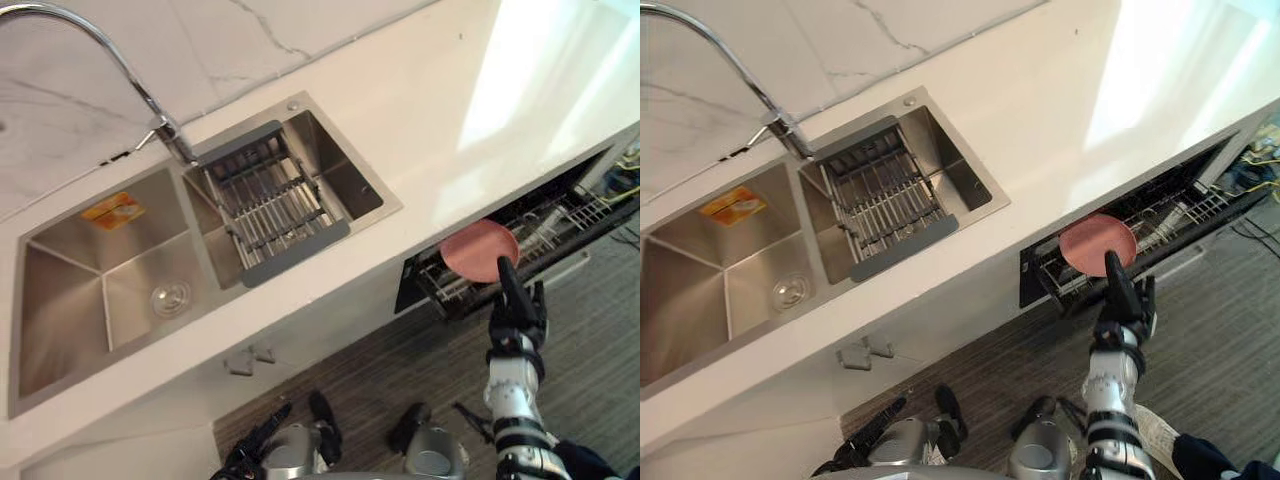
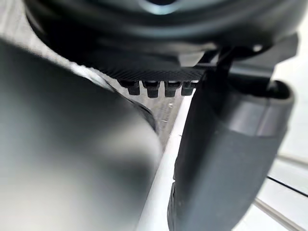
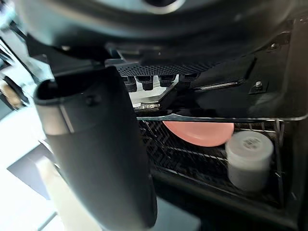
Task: Walk over to the sink, pick up the cup, carry it to the dishwasher, place the cup inside the dishwasher, then close the dishwasher door
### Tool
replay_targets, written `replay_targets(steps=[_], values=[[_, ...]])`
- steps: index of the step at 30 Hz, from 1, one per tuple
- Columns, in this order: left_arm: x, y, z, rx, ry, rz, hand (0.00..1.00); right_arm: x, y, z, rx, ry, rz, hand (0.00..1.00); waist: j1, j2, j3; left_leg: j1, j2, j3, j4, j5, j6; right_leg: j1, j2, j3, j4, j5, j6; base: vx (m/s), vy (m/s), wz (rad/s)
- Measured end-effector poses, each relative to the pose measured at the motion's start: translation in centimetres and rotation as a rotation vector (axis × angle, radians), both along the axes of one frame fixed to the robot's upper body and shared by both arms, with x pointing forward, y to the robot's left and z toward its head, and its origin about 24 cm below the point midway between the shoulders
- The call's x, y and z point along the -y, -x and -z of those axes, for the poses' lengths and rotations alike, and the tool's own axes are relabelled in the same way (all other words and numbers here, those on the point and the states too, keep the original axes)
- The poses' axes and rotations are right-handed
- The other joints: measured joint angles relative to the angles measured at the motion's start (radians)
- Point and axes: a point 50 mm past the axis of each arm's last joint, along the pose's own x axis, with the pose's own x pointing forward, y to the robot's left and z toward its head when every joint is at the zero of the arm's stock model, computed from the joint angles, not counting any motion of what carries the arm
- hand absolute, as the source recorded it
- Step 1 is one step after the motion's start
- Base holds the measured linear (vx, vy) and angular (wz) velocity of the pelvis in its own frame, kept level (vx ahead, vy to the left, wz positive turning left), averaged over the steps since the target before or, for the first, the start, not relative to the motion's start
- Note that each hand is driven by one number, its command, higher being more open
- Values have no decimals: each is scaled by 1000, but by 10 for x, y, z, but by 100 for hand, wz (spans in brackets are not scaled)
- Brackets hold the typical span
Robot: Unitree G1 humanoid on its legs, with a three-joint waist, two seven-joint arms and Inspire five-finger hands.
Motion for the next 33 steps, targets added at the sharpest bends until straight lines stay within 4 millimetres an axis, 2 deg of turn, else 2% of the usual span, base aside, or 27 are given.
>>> replay_targets(steps=[3,5,7,8,11,14,17,18,19,21,23,25,27,28,30,31,33], values=[[-2,-2,-1,24,-5,4,100,-7,-22,-20,47,0,-47,100,24,5,-2,-30,8,-20,-9,3,-4,-21,9,-25,4,-11,-18,-72,-67,22],[-2,-4,-2,38,-3,6,100,-10,-29,-27,72,2,-57,100,35,4,-1,-43,5,-35,-23,17,-6,-34,10,-46,14,-22,-35,-16,-70,28],[-2,-4,-2,46,-4,5,100,-16,-30,-27,112,-18,-63,100,34,5,0,-46,11,-53,-47,99,-5,-51,10,-54,51,-49,-49,17,-85,8],[-3,-5,-2,49,-6,5,100,-18,-30,-26,119,-24,-64,100,34,3,2,-45,11,-55,-47,112,-13,-52,7,-53,61,-55,-49,20,-76,-2],[-1,-9,-3,60,-12,21,100,-27,-29,-23,139,-30,-73,100,31,1,3,-48,10,-57,-44,112,-13,-60,1,-53,79,-69,-50,30,-47,2],[-1,-11,-4,70,-15,11,100,-39,-19,-17,141,25,-153,100,33,-5,7,-56,15,-62,-36,109,-12,-62,4,-55,80,-73,-52,5,-10,1],[-2,-11,-4,80,-2,-37,100,-48,12,10,77,133,-293,100,32,-17,15,-56,22,-70,-27,101,-23,-46,15,-64,61,-73,-49,30,-26,8],[-3,-11,-4,90,6,-66,100,-55,33,33,6,167,-382,100,32,-27,17,-54,24,-79,-25,97,-28,-35,20,-73,50,-72,-47,43,-23,17],[-3,-11,-4,96,13,-81,100,-59,45,45,-44,183,-424,100,32,-30,16,-54,25,-85,-25,96,-30,-29,22,-80,46,-73,-45,60,-29,23],[-5,-10,-5,118,24,-115,100,-72,95,99,-275,137,-504,100,38,-53,5,-49,22,-92,-31,89,-37,-14,23,-92,36,-77,-34,80,-20,17],[-7,-6,-5,137,21,-126,100,-74,125,126,-430,80,-506,100,40,-69,3,-42,15,-86,-36,76,-45,-12,18,-87,33,-74,-23,113,27,-2],[-13,-4,-5,143,15,-129,100,-66,134,134,-480,68,-452,100,33,-92,-2,-36,6,-83,-41,68,-42,-6,13,-84,26,-68,-13,98,59,-3],[-23,2,-6,156,13,-125,100,-58,151,141,-557,118,-422,100,33,-132,-21,-21,-2,-72,-47,48,-46,-3,1,-75,32,-71,0,126,62,-8],[-28,5,-7,165,22,-98,100,-53,164,145,-620,161,-412,100,33,-160,-33,-13,-14,-62,-47,35,-40,-9,-22,-63,59,-77,5,152,69,-14],[-35,9,-8,165,20,-46,100,-49,177,149,-694,171,-374,100,24,-186,-45,-2,-37,-54,-51,10,-39,-18,-62,-47,112,-93,19,161,91,-8],[-36,10,-8,155,19,-12,100,-45,182,151,-727,169,-344,100,16,-192,-49,9,-52,-55,-57,-7,-34,-23,-87,-28,150,-100,31,137,97,4],[-36,14,-7,122,32,23,100,-38,190,152,-783,173,-301,100,-2,-196,-49,38,-81,-62,-73,-18,-25,-67,-145,79,292,-96,30,113,123,19]])
